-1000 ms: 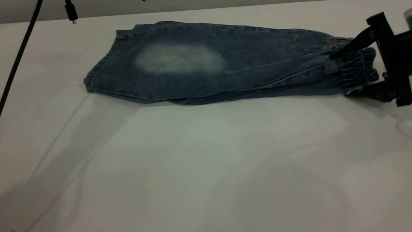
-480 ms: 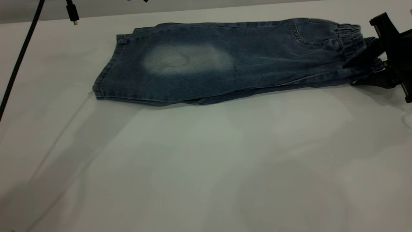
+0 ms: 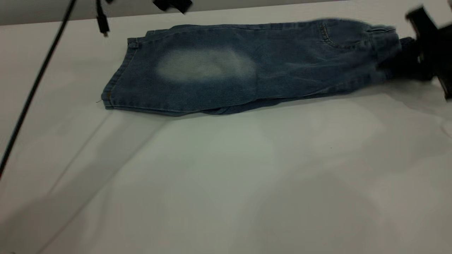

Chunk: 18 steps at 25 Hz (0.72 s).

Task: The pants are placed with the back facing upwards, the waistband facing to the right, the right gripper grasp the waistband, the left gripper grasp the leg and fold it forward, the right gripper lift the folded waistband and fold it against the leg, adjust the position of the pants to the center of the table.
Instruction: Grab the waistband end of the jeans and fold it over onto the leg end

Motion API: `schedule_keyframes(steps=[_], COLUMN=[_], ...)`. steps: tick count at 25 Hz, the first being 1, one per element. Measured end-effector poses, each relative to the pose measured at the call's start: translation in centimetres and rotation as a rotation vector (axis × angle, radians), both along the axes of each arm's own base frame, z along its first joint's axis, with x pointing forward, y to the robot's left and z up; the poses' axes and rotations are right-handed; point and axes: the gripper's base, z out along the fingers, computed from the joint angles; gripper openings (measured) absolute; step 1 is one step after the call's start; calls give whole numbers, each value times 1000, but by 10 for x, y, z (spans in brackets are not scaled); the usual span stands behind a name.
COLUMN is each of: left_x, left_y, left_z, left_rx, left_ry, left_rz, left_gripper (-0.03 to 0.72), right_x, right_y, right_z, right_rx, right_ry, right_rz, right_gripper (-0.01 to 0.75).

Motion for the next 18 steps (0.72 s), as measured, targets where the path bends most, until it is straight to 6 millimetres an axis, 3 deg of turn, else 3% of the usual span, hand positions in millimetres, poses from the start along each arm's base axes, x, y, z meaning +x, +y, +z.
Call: schedule_keyframes(steps=[7, 12, 18], left_x=[-17, -36, -54], left_y=[-45, -75, -108], left_z=[-33, -62, -79], left_rx=[-57, -66, -161], left_ry=[37, 84, 124], left_rz=[-138, -231, -286], left_gripper=[397, 393, 385], right_x=[4, 0, -9], right_y=[7, 17, 26], right_z=[56, 83, 121], right_rx=[56, 178, 285], right_ry=[-193, -297, -432], right_rz=[80, 167, 271], right_gripper=[83, 83, 83])
